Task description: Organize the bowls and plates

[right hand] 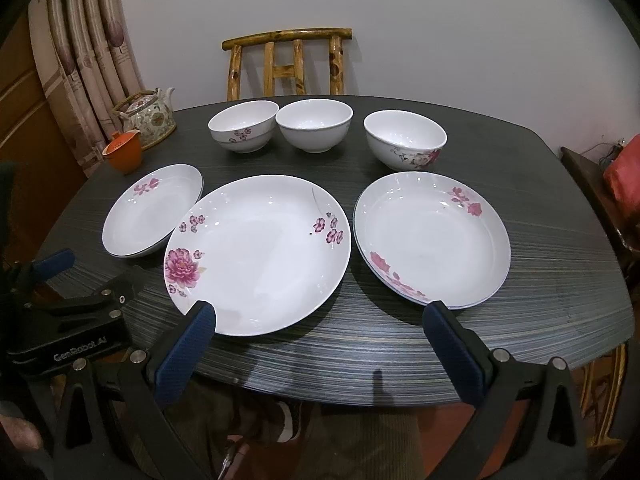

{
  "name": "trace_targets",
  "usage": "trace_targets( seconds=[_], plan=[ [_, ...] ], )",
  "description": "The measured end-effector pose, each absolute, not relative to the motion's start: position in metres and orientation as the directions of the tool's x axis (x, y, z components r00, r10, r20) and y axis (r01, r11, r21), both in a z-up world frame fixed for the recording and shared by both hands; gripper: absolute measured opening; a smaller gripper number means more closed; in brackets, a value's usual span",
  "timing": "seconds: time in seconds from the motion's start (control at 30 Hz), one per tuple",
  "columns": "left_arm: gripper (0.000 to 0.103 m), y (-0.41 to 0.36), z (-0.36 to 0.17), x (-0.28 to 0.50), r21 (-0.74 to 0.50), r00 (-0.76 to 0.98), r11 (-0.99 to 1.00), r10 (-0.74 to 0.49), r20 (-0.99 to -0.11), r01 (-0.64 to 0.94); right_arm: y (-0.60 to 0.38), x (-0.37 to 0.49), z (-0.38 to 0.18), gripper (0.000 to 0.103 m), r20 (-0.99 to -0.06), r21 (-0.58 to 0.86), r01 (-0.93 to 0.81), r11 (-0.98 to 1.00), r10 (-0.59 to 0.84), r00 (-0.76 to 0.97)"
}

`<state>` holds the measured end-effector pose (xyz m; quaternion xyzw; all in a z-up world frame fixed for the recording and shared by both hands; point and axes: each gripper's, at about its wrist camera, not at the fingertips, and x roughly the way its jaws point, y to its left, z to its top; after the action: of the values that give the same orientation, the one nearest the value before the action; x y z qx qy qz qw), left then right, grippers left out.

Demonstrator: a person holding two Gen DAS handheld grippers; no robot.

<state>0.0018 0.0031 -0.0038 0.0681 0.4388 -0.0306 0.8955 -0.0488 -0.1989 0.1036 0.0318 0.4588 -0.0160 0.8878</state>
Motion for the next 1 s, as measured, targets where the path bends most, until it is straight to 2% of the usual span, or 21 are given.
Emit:
trace_targets(
  seconds=[1.0],
  plan=[
    [0.103, 0.0106, -0.0123, 0.0065, 0.092, 0.563, 0.993, 0.035, -0.826, 0.073, -0.1989, -0.0496, 0.1011, 0.103, -0.819, 0.048, 0.063, 0.997, 0.003, 0.574]
  ],
)
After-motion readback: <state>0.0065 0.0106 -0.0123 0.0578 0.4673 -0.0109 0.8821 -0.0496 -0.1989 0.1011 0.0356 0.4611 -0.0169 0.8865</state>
